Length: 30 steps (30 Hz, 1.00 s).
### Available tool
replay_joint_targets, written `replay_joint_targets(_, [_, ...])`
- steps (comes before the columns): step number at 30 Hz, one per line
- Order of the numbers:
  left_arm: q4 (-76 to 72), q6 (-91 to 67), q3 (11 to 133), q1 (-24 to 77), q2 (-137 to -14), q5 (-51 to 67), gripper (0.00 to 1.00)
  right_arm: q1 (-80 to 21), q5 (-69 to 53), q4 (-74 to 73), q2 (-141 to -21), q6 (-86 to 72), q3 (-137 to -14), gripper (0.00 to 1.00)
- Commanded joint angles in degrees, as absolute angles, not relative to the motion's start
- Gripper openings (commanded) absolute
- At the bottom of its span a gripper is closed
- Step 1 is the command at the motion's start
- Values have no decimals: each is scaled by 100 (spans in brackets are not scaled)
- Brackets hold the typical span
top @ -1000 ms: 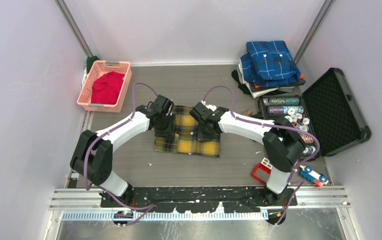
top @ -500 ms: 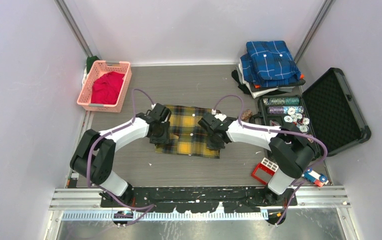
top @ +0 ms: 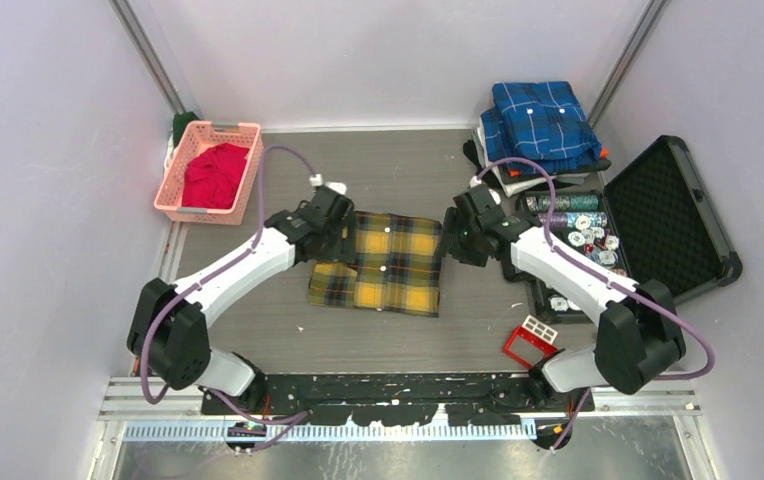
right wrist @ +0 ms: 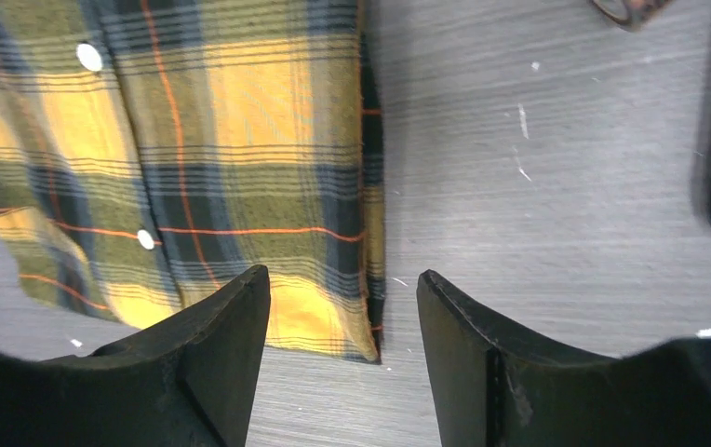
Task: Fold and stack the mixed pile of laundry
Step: Fold the shirt at the center of the board.
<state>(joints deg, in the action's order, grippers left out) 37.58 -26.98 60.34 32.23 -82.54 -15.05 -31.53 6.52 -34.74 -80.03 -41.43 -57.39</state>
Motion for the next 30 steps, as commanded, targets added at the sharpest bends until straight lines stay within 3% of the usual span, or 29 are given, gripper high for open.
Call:
replay_joint_targets(1, [3714, -2177, 6786, 4193, -8290, -1701, 78, -2705, -280, -2967, -8094, -3684, -5919, 65])
replay_joint_targets(15, [4703, -2265, 9159, 6890, -11041, -2179, 66, -728, -423, -3803, -7727, -3638, -6301, 65])
replay_joint_targets(25, [4626, -2439, 9568, 7191, -12092, -1971, 63, -181, -725, -3946, -7366, -3412, -6037, 64])
replay_joint_targets(30, [4414, -2451, 9424, 7190, -12252, -2183, 57, -149, -834, -3940, -7390, -3383, -5986, 64])
